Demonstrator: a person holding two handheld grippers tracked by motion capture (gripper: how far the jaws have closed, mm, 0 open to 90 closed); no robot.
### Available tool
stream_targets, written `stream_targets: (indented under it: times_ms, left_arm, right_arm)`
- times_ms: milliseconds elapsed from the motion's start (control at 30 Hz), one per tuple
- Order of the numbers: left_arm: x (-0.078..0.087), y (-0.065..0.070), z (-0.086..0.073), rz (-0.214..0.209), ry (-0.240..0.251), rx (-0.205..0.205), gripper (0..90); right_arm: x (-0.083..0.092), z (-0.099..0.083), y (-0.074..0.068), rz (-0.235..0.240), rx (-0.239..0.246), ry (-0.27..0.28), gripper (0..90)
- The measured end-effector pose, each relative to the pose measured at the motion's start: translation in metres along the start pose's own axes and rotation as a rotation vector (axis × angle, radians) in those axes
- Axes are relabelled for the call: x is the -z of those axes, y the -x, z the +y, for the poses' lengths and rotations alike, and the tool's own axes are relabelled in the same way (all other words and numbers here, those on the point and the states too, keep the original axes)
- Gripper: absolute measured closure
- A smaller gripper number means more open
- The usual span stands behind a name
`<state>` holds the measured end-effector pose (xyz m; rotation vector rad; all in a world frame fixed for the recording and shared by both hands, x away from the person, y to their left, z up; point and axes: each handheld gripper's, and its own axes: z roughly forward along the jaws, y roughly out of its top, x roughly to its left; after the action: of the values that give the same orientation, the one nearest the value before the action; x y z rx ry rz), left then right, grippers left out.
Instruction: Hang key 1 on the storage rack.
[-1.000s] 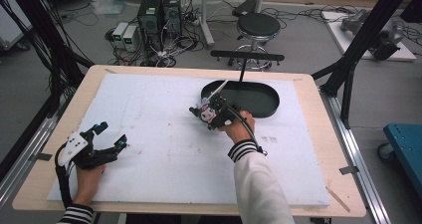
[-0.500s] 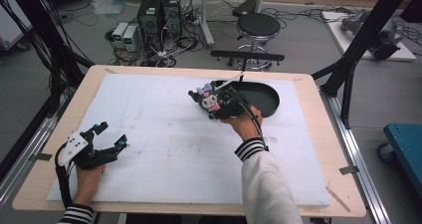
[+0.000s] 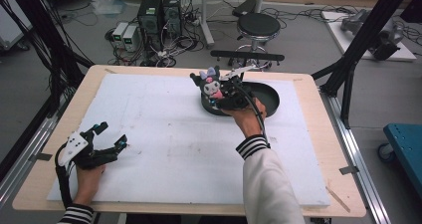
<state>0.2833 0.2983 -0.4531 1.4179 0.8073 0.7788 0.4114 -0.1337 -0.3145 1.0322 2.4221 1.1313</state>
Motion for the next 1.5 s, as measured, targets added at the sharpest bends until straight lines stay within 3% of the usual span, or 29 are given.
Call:
stream_targets:
  times_ms: [567,900,1167,1500]
  left_arm:
    - [0.000,0.000,0.000,0.001,0.004,0.006,13.7]
    - [0.000,-0.001,0.000,0.000,0.001,0.007,13.7]
    - [0.000,0.000,0.000,-0.001,0.004,0.006,13.7]
    - [0.000,0.000,0.000,-0.002,0.004,0.007,13.7]
  right_arm:
    - [0.020,0.019,0.017,-0.052,-0.071,0.084,57.9]
    - [0.021,0.023,0.024,-0.071,-0.107,0.093,57.9]
    - [0.017,0.025,0.036,-0.099,-0.163,0.107,57.8]
    - [0.012,0.026,0.039,-0.101,-0.171,0.097,57.8]
